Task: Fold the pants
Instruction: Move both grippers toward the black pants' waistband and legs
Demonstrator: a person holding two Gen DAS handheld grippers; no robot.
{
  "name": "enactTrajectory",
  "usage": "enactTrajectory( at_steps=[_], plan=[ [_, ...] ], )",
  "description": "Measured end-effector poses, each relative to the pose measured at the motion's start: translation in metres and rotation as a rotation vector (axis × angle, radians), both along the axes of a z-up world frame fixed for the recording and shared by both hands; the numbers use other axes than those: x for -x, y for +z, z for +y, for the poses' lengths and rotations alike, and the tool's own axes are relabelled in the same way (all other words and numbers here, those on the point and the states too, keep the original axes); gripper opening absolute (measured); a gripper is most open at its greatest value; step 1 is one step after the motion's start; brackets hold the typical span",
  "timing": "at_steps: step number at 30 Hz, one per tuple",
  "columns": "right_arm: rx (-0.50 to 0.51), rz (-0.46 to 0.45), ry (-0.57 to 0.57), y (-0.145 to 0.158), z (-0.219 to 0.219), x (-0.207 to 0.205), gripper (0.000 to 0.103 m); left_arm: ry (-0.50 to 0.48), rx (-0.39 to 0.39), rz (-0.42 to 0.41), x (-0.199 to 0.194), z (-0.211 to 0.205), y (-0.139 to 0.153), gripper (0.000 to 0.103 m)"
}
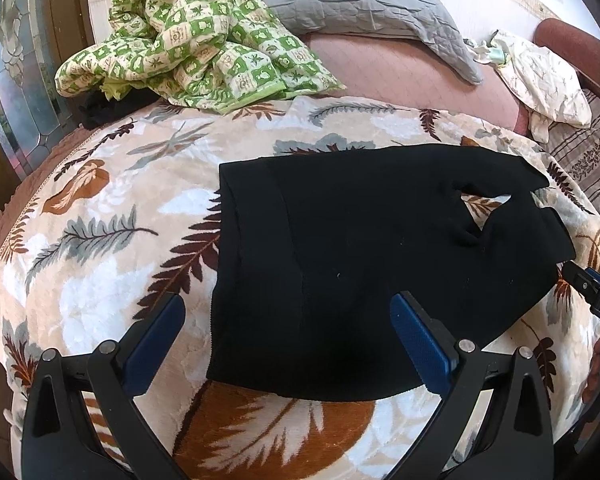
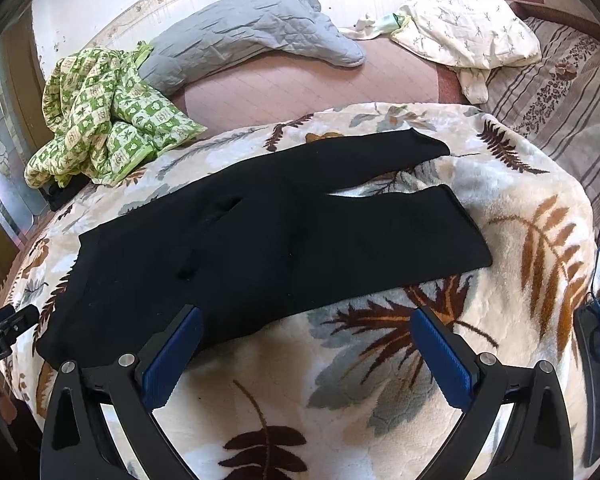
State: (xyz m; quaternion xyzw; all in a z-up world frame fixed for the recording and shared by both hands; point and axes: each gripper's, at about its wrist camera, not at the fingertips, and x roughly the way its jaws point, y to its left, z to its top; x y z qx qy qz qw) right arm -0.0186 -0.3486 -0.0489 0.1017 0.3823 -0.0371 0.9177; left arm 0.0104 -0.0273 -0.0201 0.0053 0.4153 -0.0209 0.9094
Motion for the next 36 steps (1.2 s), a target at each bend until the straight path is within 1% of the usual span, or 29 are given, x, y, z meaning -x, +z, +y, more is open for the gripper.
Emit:
enactTrajectory(
  at_steps=[4, 10, 14, 16, 18, 22, 23, 25, 29, 32, 33, 35, 36],
  plan=[
    [0.014, -0.015, 0.005, -0.002, 0.0, -0.001, 0.103, 0.002, 0.011, 0.007, 0.002, 0.001, -0.001, 0.102],
    [-0.004, 0.01, -0.014, -0.006, -0.007, -0.002, 0.103, 0.02, 0.076, 0.041, 0.012, 0.012, -0.009, 0.102],
    [-0.007, 0.024, -0.03, -0.007, -0.011, -0.001, 0.103, 0.04, 0.144, 0.081, 0.022, 0.021, -0.02, 0.102],
    [-0.013, 0.024, -0.042, -0.008, -0.017, -0.001, 0.103, 0.059, 0.209, 0.088, 0.028, 0.028, -0.026, 0.102],
    [-0.024, 0.032, -0.063, -0.01, -0.024, 0.001, 0.103, 0.082, 0.22, 0.115, 0.032, 0.032, -0.033, 0.102],
    [-0.067, 0.027, -0.118, -0.015, -0.042, 0.005, 0.102, 0.125, 0.294, 0.154, 0.032, 0.036, -0.052, 0.102],
    [-0.077, 0.031, -0.131, -0.017, -0.046, 0.006, 0.103, 0.14, 0.299, 0.157, 0.03, 0.034, -0.056, 0.102],
    [-0.094, 0.029, -0.144, -0.02, -0.051, 0.006, 0.102, 0.143, 0.275, 0.123, 0.029, 0.029, -0.055, 0.103],
    [-0.071, 0.041, -0.148, -0.022, -0.053, 0.006, 0.102, 0.107, 0.335, 0.102, 0.013, 0.021, -0.055, 0.103],
    [-0.074, 0.058, -0.161, -0.026, -0.055, 0.004, 0.102, 0.109, 0.351, 0.096, 0.003, 0.018, -0.055, 0.102],
    [-0.088, 0.061, -0.171, -0.028, -0.058, 0.003, 0.102, 0.108, 0.363, 0.092, 0.0, 0.018, -0.054, 0.099],
    [-0.131, 0.06, -0.2, -0.032, -0.067, 0.001, 0.102, 0.104, 0.378, 0.09, -0.004, 0.02, -0.053, 0.073],
    [-0.151, 0.06, -0.214, -0.034, -0.071, 0.001, 0.102, 0.103, 0.381, 0.098, -0.008, 0.021, -0.052, 0.068]
  ],
)
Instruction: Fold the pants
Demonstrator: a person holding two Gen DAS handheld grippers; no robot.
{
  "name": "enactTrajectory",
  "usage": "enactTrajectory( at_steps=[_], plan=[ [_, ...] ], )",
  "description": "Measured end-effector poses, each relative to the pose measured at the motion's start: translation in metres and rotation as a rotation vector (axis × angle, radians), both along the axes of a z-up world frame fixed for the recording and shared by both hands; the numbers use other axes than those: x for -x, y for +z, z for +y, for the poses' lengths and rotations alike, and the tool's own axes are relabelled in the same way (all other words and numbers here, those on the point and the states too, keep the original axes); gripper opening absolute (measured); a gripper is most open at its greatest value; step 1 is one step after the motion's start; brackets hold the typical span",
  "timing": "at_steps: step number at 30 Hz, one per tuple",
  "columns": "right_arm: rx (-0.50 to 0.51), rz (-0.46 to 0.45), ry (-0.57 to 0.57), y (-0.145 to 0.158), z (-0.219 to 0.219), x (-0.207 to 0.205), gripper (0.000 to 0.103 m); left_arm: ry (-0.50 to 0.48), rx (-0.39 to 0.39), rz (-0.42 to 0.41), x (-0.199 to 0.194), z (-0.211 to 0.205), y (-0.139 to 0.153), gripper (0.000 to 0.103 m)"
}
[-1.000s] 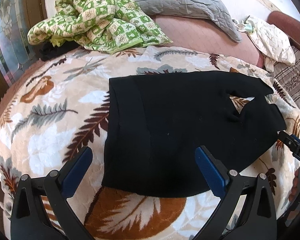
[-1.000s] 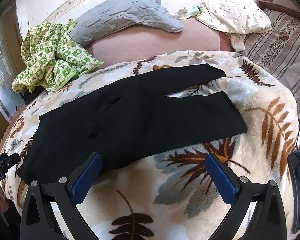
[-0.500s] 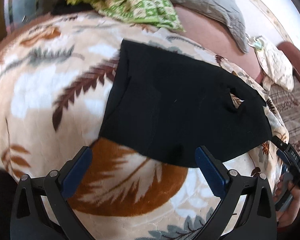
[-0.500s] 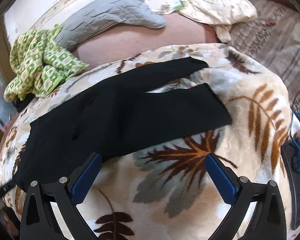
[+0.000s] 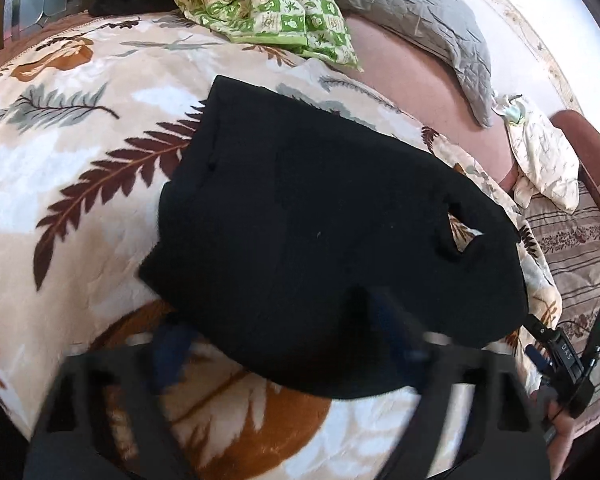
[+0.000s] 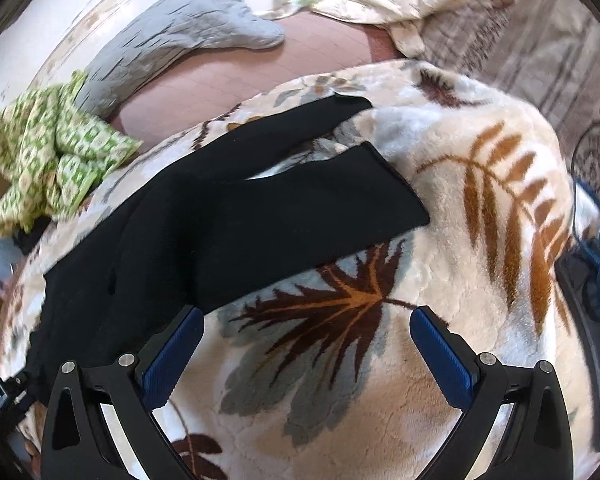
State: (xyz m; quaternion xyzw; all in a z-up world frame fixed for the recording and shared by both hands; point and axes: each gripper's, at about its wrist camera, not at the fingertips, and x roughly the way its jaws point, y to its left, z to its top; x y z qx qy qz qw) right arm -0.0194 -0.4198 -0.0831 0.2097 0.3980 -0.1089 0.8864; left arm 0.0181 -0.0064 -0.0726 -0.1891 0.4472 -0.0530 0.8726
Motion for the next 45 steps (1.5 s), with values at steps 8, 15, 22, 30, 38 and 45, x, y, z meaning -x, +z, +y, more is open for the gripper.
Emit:
enactTrajectory(
  at_steps=[8, 15, 22, 30, 38, 45],
  plan=[
    [-0.088, -0.044, -0.094, -0.013, -0.028, -0.018, 0.103, -0.008, 0.024, 0.032, -0.015, 0.004, -0.003, 0.06],
    [-0.083, -0.059, -0.123, -0.019, -0.043, -0.045, 0.017, -0.044, 0.071, 0.062, -0.029, 0.007, -0.008, 0.016],
    [-0.088, -0.114, -0.092, 0.012, -0.041, -0.018, 0.004, -0.084, 0.106, 0.028, -0.025, 0.025, 0.018, 0.012],
    [-0.005, -0.109, -0.035, 0.049, -0.025, 0.053, 0.004, -0.147, 0.077, 0.016, -0.007, 0.063, 0.054, 0.013],
    [0.012, 0.11, -0.079, 0.0, -0.037, 0.074, 0.008, -0.133, -0.036, 0.118, 0.005, 0.076, 0.005, 0.026],
    [0.139, 0.056, -0.082, 0.037, -0.016, 0.082, 0.044, -0.086, -0.054, 0.078, 0.017, 0.092, 0.023, 0.045]
  ],
)
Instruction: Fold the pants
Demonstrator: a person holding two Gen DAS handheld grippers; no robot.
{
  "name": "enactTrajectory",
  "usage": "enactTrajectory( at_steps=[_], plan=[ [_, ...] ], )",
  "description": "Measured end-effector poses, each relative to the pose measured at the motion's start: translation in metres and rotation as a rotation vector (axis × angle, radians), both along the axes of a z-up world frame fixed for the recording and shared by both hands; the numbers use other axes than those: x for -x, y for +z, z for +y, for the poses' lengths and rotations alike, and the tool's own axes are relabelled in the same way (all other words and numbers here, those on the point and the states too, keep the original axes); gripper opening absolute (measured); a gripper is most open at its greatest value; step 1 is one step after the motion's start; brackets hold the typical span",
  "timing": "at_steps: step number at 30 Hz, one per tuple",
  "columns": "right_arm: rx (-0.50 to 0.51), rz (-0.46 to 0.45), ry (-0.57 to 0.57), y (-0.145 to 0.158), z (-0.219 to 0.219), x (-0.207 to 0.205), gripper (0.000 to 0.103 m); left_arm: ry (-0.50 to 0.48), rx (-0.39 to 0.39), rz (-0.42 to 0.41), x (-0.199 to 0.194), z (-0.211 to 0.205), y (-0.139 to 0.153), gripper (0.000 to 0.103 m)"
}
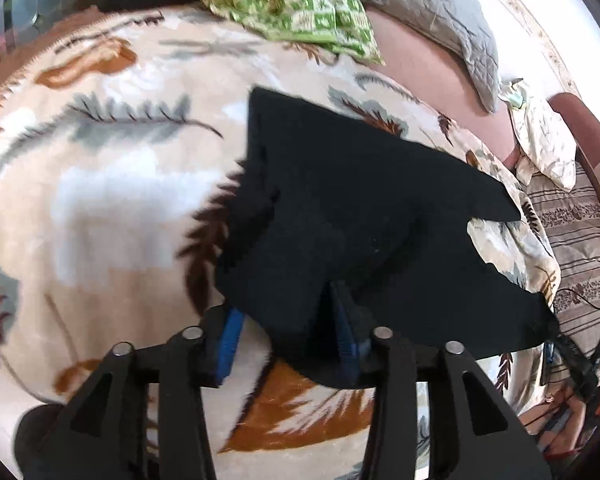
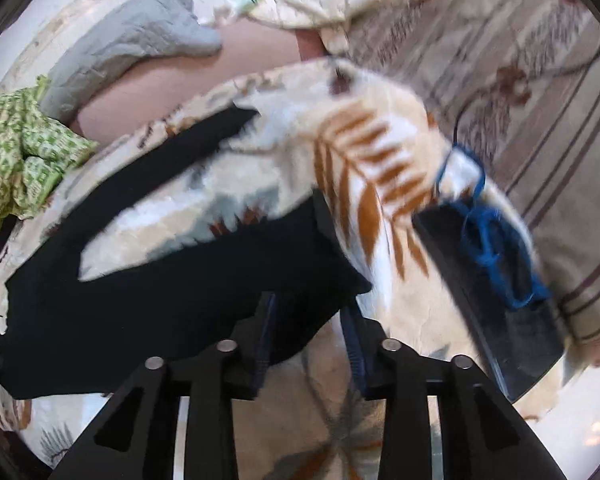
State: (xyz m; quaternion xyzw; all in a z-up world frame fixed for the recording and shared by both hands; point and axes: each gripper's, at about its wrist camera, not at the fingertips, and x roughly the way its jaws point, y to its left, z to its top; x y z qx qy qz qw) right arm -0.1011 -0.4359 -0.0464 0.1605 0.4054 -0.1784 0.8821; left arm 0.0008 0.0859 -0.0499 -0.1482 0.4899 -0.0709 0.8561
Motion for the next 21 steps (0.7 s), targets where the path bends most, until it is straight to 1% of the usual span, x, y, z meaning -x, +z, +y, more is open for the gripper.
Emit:
enactTrajectory(
  at_steps=[1, 2, 3, 7, 9, 11, 12, 13, 14, 15, 16, 17, 18, 21],
  plan=[
    [-0.008, -0.028, 0.026, 0.006, 0.007, 0.0, 0.047, 0.008, -0.012, -0.012, 0.002, 0.003, 0.004, 0.05],
    [-0.016, -0.041, 0.053, 0.01, 0.01, -0.002, 0.052, 0.017, -0.028, -0.022, 0.004, 0.005, 0.007, 0.053],
    [-0.027, -0.051, 0.099, 0.013, 0.019, -0.007, 0.056, 0.017, -0.039, -0.026, 0.005, 0.007, 0.008, 0.054],
    [-0.083, -0.054, 0.282, 0.006, 0.063, -0.031, 0.056, 0.02, -0.063, -0.009, 0.002, 0.006, 0.001, 0.055],
    [-0.098, -0.029, 0.353, -0.004, 0.09, -0.044, 0.057, 0.036, -0.075, 0.006, -0.002, 0.007, -0.002, 0.055],
    [-0.125, 0.013, 0.428, -0.023, 0.11, -0.059, 0.057, 0.05, -0.068, -0.002, -0.007, 0.011, 0.002, 0.055],
    [-0.138, 0.066, 0.455, -0.037, 0.117, -0.066, 0.058, 0.056, -0.065, -0.008, -0.009, 0.013, 0.005, 0.055],
    [-0.114, 0.095, 0.462, -0.042, 0.122, -0.071, 0.058, 0.062, -0.06, -0.018, -0.014, 0.015, 0.009, 0.062],
    [-0.071, 0.086, 0.477, -0.038, 0.128, -0.074, 0.058, 0.068, -0.054, -0.033, -0.021, 0.018, 0.015, 0.077],
    [-0.075, 0.081, 0.486, -0.034, 0.129, -0.079, 0.059, 0.069, -0.049, -0.044, -0.026, 0.02, 0.019, 0.083],
    [-0.103, 0.07, 0.493, -0.029, 0.127, -0.085, 0.06, 0.068, -0.046, -0.058, -0.034, 0.021, 0.023, 0.086],
    [-0.13, 0.043, 0.494, -0.021, 0.125, -0.095, 0.063, 0.066, -0.052, -0.071, -0.046, 0.022, 0.026, 0.086],
    [-0.129, 0.028, 0.489, -0.017, 0.122, -0.101, 0.066, 0.063, -0.064, -0.071, -0.056, 0.021, 0.027, 0.086],
    [-0.082, -0.002, 0.475, -0.001, 0.115, -0.132, 0.069, 0.068, -0.114, -0.02, -0.098, 0.021, 0.017, 0.086]
  ],
)
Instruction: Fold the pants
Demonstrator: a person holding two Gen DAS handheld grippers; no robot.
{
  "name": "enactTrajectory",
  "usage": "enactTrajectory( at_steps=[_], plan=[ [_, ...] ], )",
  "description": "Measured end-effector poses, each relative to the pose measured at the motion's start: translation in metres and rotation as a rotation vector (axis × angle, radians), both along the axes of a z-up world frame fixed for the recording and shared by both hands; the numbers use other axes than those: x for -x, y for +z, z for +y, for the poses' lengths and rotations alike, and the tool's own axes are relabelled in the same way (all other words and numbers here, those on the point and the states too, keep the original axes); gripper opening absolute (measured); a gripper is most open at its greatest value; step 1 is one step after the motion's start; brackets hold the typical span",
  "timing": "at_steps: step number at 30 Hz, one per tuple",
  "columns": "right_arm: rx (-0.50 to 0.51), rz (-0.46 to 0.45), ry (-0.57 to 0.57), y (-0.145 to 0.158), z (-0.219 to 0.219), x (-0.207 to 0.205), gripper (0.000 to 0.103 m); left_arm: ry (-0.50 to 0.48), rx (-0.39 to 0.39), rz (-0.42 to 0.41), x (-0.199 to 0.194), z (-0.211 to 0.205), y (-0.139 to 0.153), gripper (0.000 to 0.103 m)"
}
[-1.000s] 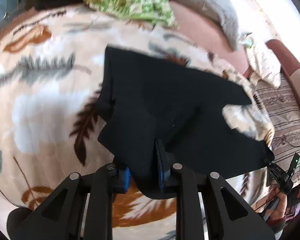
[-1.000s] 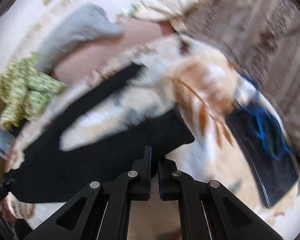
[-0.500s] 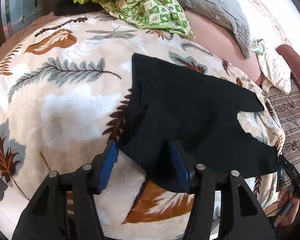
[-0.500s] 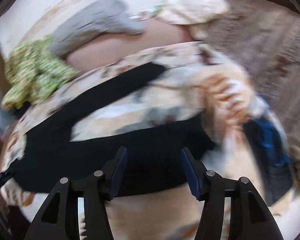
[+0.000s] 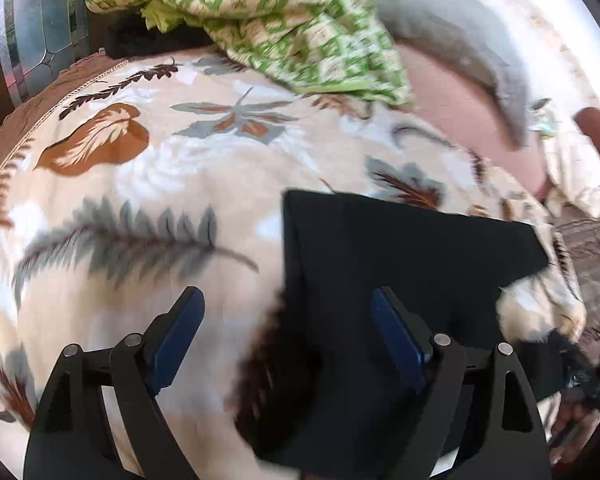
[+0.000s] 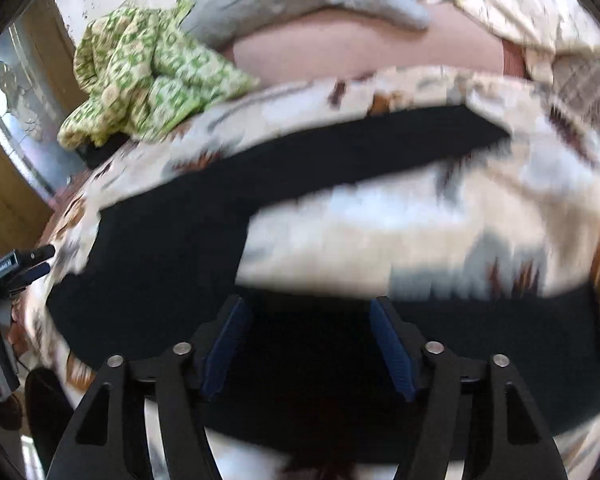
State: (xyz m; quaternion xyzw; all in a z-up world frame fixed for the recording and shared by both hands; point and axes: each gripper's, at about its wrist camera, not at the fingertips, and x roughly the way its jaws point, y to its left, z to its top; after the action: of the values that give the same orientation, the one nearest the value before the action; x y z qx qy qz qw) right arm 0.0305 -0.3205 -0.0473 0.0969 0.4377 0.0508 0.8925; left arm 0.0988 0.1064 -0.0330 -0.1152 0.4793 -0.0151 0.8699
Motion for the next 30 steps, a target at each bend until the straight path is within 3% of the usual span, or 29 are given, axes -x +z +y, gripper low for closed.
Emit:
enactTrajectory(
  at_steps=[4, 9, 12, 14, 15, 17, 18, 19, 20, 23, 25, 27, 29, 30],
  plan=[
    [-0.004, -0.006, -0.014, 0.006, -0.005, -0.026, 0.069, 0.002, -0.04, 0.045, -0.045, -0.001, -0.018, 0.086],
    [0.003, 0.004, -0.019, -0.002, -0.012, -0.031, 0.069, -0.075, -0.133, 0.106, -0.083, -0.017, -0.044, 0.086],
    [0.001, 0.02, -0.06, -0.008, -0.026, -0.029, 0.069, -0.137, -0.167, 0.06, -0.084, -0.032, -0.045, 0.085],
    [-0.008, 0.023, -0.094, -0.01, -0.036, -0.025, 0.069, -0.151, -0.192, 0.045, -0.079, -0.036, -0.039, 0.056],
    [-0.02, 0.023, -0.111, -0.009, -0.041, -0.023, 0.069, -0.151, -0.2, 0.031, -0.075, -0.036, -0.033, 0.05],
    [-0.032, 0.014, -0.136, -0.005, -0.048, -0.02, 0.069, -0.159, -0.183, -0.025, -0.059, -0.03, -0.013, 0.015],
    [-0.03, 0.006, -0.146, -0.002, -0.05, -0.018, 0.069, -0.172, -0.156, -0.058, -0.049, -0.026, -0.002, 0.003],
    [-0.027, -0.002, -0.157, 0.0, -0.052, -0.017, 0.069, -0.207, -0.109, -0.099, -0.038, -0.024, 0.01, 0.0],
    [-0.025, -0.009, -0.165, 0.003, -0.053, -0.016, 0.069, -0.257, -0.065, -0.139, -0.027, -0.023, 0.022, 0.0],
    [-0.034, -0.016, -0.186, 0.008, -0.056, -0.015, 0.069, -0.35, -0.134, -0.224, 0.004, -0.036, 0.049, 0.0],
    [-0.056, -0.02, -0.2, 0.011, -0.055, -0.014, 0.069, -0.352, -0.108, -0.231, 0.006, -0.035, 0.051, 0.0],
    [-0.083, -0.028, -0.191, 0.012, -0.05, -0.013, 0.069, -0.331, -0.117, -0.218, -0.008, -0.035, 0.045, 0.02],
    [-0.096, -0.026, -0.169, 0.011, -0.043, -0.012, 0.07, -0.335, -0.1, -0.196, -0.023, -0.035, 0.035, 0.077],
    [-0.093, -0.02, -0.153, 0.01, -0.039, -0.012, 0.071, -0.341, -0.096, -0.199, -0.027, -0.037, 0.03, 0.081]
  ],
)
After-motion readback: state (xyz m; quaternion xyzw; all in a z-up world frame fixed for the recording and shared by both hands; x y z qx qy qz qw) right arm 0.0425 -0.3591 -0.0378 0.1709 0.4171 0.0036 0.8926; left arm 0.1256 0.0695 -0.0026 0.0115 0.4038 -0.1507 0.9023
